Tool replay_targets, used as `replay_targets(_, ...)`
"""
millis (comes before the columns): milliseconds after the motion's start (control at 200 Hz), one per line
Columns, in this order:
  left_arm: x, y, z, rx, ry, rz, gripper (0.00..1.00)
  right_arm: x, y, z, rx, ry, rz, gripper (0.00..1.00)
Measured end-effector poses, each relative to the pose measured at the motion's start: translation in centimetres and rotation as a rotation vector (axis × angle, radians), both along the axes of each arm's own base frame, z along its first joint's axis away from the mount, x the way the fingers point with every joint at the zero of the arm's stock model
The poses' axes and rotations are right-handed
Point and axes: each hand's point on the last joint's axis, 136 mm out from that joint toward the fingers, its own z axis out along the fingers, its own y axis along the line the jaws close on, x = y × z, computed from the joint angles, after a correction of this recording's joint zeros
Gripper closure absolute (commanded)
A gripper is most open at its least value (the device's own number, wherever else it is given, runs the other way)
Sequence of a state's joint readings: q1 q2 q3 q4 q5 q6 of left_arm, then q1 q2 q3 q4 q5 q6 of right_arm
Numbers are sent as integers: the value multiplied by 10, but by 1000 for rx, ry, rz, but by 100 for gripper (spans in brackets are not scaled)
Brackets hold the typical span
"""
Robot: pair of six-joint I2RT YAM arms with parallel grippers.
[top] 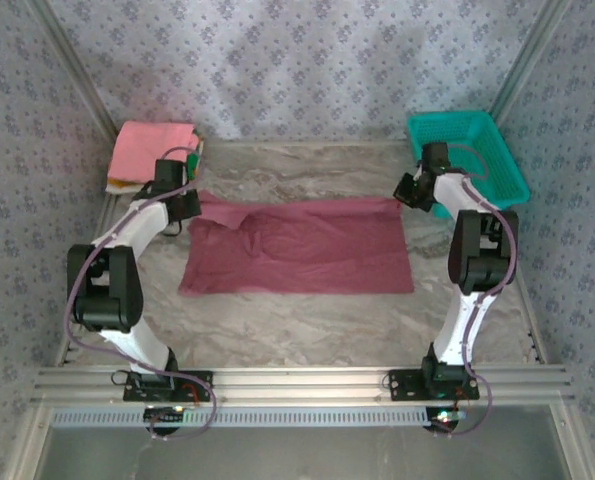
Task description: Fold and stack the t-shirts
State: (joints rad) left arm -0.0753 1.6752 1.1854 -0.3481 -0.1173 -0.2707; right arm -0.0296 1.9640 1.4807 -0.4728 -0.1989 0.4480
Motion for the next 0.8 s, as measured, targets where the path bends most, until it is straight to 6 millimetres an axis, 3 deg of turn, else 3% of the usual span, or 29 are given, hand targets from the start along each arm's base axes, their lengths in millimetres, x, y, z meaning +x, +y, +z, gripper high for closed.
replay_targets(300,-3,-12,13,-77,35,-21,100,-4,0,25,-10,-48,13,100)
replay_targets(645,-27,-12,11,-144,115,-21,100,-32,-1,3,-18,24,16,100)
replay_targets(799,-36,-10,-2,-163,157,-14,100,-43,-3,-4,-38,43,20,100)
